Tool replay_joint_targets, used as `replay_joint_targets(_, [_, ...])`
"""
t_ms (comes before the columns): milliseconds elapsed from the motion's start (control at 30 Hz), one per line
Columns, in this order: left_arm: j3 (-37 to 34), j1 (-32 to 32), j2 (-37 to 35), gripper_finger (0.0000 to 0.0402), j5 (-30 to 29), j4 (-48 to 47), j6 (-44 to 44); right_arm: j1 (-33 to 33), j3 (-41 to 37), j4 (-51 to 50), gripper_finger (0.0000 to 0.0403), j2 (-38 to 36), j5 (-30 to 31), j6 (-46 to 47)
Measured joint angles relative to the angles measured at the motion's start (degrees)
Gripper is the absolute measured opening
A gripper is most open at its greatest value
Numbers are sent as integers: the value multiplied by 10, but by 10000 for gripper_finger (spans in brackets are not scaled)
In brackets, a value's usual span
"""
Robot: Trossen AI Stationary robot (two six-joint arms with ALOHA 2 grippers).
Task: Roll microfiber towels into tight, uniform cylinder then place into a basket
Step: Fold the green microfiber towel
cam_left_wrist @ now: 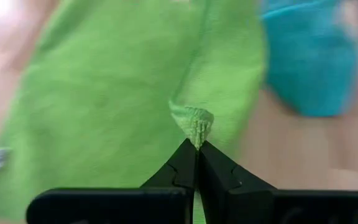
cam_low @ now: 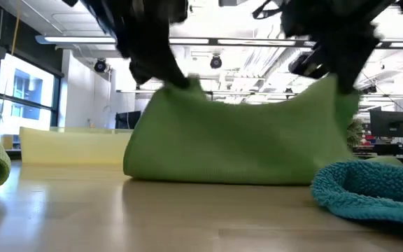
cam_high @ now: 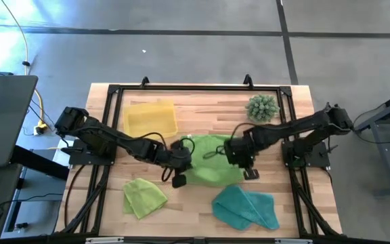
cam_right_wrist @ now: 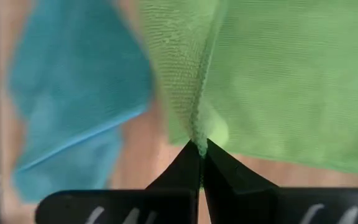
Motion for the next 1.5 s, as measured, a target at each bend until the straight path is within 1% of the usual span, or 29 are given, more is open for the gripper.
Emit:
replay_joint_targets(100, [0, 13, 10, 1, -51, -20, 1, -29, 0, 0, 0, 23, 0, 9])
replay_joint_targets(200, [0, 27, 17, 1, -84, -24, 2, -45, 0, -13, 0, 47, -14, -31])
replay_joint_targets(400, [0, 52, 43, 1, -110, -28, 2, -73, 0, -49, 0, 72, -12, -118])
replay_joint_targets(533, [-1, 64, 61, 1, -131, -28, 2, -102, 0, -54, 0, 71, 38, -154])
replay_joint_targets(633, [0, 69, 70, 1, -144, -24, 2, -127, 0, -50, 0, 71, 58, -169])
replay_joint_targets(767, [0, 72, 70, 1, -155, -19, 2, -153, 0, -37, 0, 77, 59, -180])
replay_joint_targets(933, [0, 71, 70, 1, -197, -20, 11, -172, 0, -27, 0, 87, 58, -221])
replay_joint_targets(1200, [0, 73, 70, 1, -216, -22, 17, -179, 0, -1, 0, 132, 59, -240])
replay_joint_targets(1400, [0, 79, 79, 1, -195, -23, 17, -179, 0, -19, 0, 150, 116, -239])
replay_joint_targets(1500, [0, 79, 94, 1, -192, -19, 17, -179, 0, -9, 0, 150, 124, -240])
